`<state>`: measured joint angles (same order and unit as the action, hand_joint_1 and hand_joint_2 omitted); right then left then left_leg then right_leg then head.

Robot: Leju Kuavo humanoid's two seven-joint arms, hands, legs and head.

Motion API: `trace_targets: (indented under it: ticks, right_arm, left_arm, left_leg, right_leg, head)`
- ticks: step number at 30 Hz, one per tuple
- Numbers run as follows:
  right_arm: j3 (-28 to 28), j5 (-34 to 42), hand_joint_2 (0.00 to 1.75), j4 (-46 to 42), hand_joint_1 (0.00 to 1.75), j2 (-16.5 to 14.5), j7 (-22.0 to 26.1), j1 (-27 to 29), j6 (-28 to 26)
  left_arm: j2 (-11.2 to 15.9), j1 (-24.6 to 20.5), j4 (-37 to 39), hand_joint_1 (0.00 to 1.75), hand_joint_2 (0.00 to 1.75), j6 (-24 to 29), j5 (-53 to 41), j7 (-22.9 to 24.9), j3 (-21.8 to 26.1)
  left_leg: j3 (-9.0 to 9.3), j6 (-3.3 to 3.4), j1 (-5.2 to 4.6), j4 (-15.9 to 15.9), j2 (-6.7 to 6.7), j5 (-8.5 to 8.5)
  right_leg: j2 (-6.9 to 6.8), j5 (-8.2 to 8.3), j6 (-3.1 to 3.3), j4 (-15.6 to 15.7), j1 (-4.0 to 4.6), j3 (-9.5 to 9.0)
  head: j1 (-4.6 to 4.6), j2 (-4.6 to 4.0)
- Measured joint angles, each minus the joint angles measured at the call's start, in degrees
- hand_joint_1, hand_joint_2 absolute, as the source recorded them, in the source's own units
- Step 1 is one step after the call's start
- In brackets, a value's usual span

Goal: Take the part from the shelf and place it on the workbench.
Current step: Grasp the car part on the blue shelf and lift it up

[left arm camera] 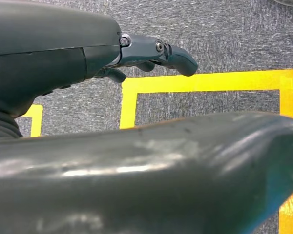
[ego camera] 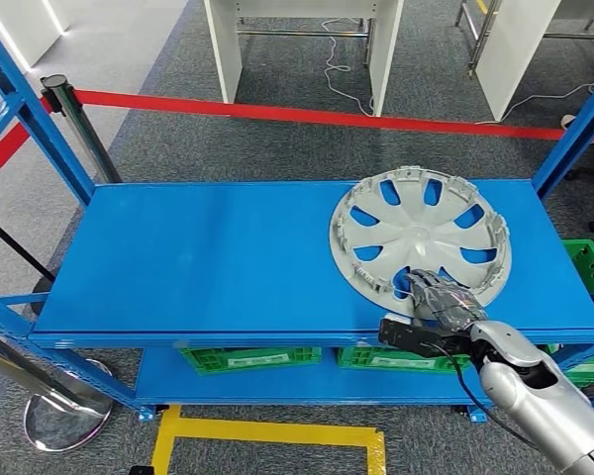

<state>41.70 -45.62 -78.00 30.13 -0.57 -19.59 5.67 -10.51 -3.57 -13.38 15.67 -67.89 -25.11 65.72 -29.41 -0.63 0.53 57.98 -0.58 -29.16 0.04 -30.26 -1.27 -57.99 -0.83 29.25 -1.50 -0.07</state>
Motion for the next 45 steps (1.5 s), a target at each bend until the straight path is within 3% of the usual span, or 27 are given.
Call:
trace_targets:
  ticks: [5, 6, 9, 10, 12, 26, 45]
  right_arm:
    - [-0.3, 0.9, 1.75, 0.1, 0.0, -0.1, 0.6, 0.1, 0.4]
    - [-0.4, 1.4, 1.75, 0.1, 0.12, -0.1, 1.0, 0.2, 0.6]
    - [-0.8, 2.6, 1.75, 0.0, 1.31, -0.1, 1.9, 0.2, 1.2]
    - [-0.9, 2.8, 1.75, 0.0, 1.63, -0.1, 2.0, 0.3, 1.4]
    - [-1.1, 3.5, 1.75, -0.1, 1.73, 0.0, 2.3, 0.3, 1.7]
    - [-1.8, 7.3, 1.75, -5.5, 1.75, 2.4, 4.9, 1.8, 2.4]
    - [-1.9, 7.7, 1.75, -11.7, 1.75, 2.7, 6.7, 5.2, 0.5]
  left_arm:
    - [0.0, 0.0, 0.0, 0.0, 0.0, 0.0, 0.0, 0.0, 0.0]
    - [0.0, 0.0, 0.0, 0.0, 0.0, 0.0, 0.0, 0.0, 0.0]
    - [0.0, 0.0, 0.0, 0.0, 0.0, 0.0, 0.0, 0.0, 0.0]
    - [0.0, 0.0, 0.0, 0.0, 0.0, 0.0, 0.0, 0.0, 0.0]
    - [0.0, 0.0, 0.0, 0.0, 0.0, 0.0, 0.0, 0.0, 0.0]
    - [0.1, 0.0, 0.0, 0.0, 0.0, 0.1, 0.2, -0.8, 0.0]
    - [0.1, 0.0, 0.0, 0.0, 0.0, 0.5, 0.5, -0.9, 0.1]
  left_leg:
    - [0.0, 0.0, 0.0, 0.0, 0.0, 0.0]
    - [0.01, 0.0, 0.0, 0.0, 0.0, 0.0]
    - [0.01, 0.0, 0.0, 0.0, 0.01, 0.0]
    - [0.01, 0.0, 0.0, 0.0, 0.02, 0.0]
    - [0.02, 0.0, 0.0, 0.0, 0.02, 0.0]
    - [-0.08, 0.01, 0.0, 0.0, 0.03, 0.0]
    - [-0.56, 0.01, -0.01, 0.0, 0.02, 0.0]
  right_leg:
    - [-0.01, 0.0, 0.0, 0.0, 0.0, 0.05]
    - [0.0, 0.0, 0.0, 0.0, 0.0, 0.05]
    - [0.04, 0.02, -0.04, 0.0, 0.0, 0.02]
    - [0.05, 0.03, -0.05, 0.0, 0.0, 0.02]
    - [0.05, 0.03, -0.05, 0.0, 0.0, 0.03]
    - [0.04, 0.03, -0.05, 0.0, 0.0, 0.07]
    - [0.02, 0.03, -0.05, 0.0, -0.02, 0.51]
  head:
    - [-0.01, 0.0]
    - [0.0, 0.0]
    - [0.0, 0.0]
    - [0.0, 0.0]
    - [0.0, 0.0]
    - [0.01, 0.0]
    - [0.01, 0.0]
